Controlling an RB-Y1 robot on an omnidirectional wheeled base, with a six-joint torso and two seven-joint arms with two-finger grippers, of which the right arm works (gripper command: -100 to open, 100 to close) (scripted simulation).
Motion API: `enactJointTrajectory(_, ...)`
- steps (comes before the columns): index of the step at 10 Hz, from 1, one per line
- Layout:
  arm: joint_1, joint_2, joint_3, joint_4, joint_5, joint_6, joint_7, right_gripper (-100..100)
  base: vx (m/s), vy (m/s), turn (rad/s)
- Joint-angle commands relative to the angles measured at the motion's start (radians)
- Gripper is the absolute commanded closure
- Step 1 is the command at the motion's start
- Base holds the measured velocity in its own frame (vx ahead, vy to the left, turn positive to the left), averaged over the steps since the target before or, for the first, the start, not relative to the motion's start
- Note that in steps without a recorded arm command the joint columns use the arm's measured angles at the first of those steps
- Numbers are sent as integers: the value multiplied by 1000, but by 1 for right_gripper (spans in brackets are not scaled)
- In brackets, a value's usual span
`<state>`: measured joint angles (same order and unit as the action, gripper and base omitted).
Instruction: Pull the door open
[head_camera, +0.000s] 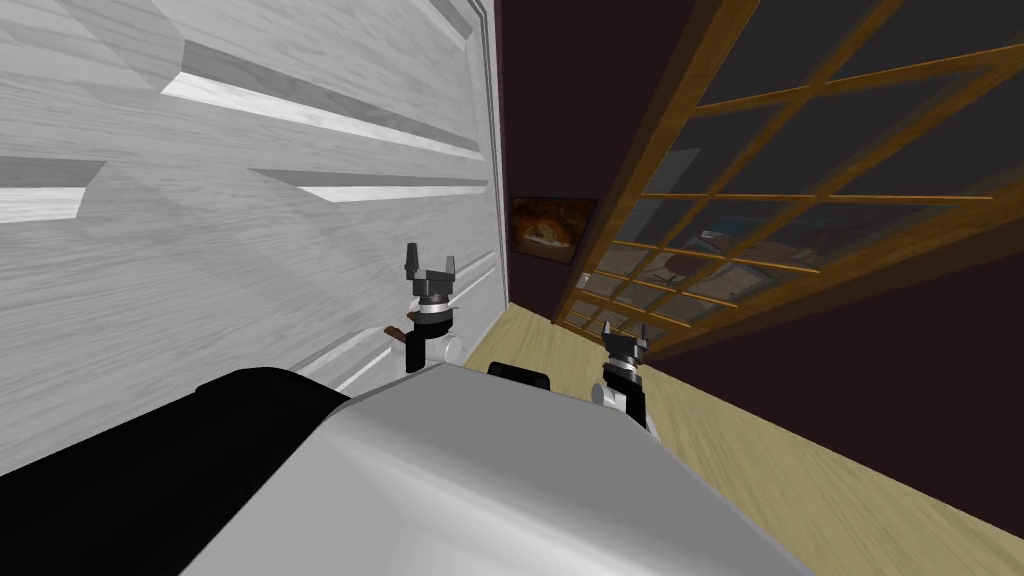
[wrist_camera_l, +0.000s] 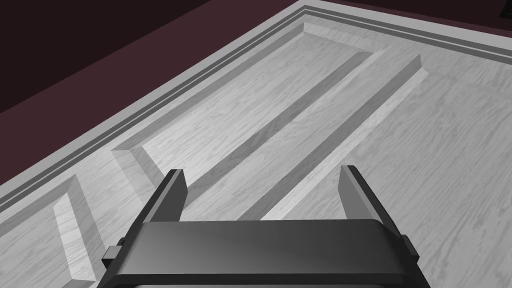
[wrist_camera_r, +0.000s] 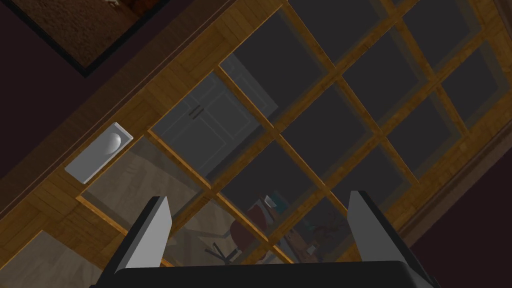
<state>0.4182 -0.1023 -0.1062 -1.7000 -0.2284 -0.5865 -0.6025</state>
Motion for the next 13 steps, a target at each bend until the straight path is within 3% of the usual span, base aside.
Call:
enactJointTrajectory(1,-3,0,-6,26,-17,-12,-29,-100,86,-48,119)
enactJointTrajectory(8,-18,-3,-38,172,-106,-75,-177,-100,94,-46,151)
enactJointTrajectory(13,-27,-1,-55,251,-155,-109,-257,-100,83,-42,121)
